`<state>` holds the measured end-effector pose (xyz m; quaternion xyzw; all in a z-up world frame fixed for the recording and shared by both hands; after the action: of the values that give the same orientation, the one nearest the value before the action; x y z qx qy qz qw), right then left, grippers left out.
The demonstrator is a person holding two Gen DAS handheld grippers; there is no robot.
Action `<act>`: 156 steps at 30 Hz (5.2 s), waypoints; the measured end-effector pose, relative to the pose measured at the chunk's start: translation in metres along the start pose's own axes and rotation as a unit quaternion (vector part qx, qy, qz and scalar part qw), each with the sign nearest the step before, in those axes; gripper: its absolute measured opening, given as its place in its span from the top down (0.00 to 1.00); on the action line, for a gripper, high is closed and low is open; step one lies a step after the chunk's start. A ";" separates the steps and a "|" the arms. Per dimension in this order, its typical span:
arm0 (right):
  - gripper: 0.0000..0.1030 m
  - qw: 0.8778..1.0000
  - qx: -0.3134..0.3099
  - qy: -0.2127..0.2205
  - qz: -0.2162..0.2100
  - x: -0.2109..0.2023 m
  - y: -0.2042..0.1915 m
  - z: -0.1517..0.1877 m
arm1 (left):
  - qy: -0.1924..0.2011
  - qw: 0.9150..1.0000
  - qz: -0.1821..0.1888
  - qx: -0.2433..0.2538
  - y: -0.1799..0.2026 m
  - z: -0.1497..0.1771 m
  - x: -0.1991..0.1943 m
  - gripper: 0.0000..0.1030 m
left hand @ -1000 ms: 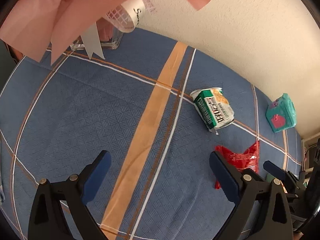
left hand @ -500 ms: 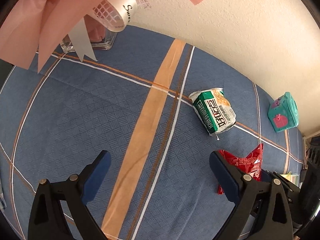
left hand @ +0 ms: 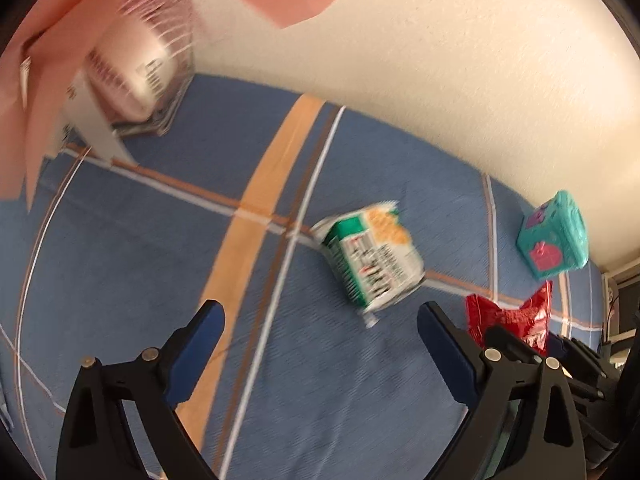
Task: Organize snacks
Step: 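Grasp the green cracker pack with the left tool while the right tool grasps the red bag, then carry the cracker pack and red bag over the white tray, then lower both snacks into the tray and open both tools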
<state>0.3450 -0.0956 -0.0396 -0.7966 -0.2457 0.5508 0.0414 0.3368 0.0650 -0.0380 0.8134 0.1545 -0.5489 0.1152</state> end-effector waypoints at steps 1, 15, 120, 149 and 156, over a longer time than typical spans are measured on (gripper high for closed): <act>0.45 1.000 0.000 0.002 0.007 -0.003 0.005 -0.003 | 0.002 1.000 0.003 -0.001 0.006 -0.004 0.000 0.07; 0.45 0.999 -0.008 0.007 0.039 -0.019 0.037 -0.010 | -0.020 0.999 0.005 -0.026 0.042 -0.016 0.031 0.32; 0.45 0.969 0.184 0.146 0.082 -0.261 0.168 0.197 | 0.101 0.981 0.087 0.138 0.211 0.239 -0.183 0.49; 0.44 0.973 0.162 0.128 0.103 -0.244 0.188 0.183 | 0.117 0.965 0.058 0.225 0.260 0.249 -0.158 0.49; 0.44 0.974 0.165 0.120 0.095 -0.238 0.193 0.185 | 0.113 0.963 0.050 0.240 0.266 0.254 -0.153 0.49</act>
<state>0.1806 -0.4068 0.0266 -0.8588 -0.0675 0.4854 0.1491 0.1665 -0.2912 0.0149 0.8809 -0.0109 -0.4674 -0.0742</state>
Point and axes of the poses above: each gripper's, at about its wrist camera, not at the fingertips, and x roughly the way its jaws point, y to its right, z to its underside, the point moved 8 cm from there along x, roughly the way its jaws point, and after that the axes turned 13 degrees about -z, right-handed, at the moved point
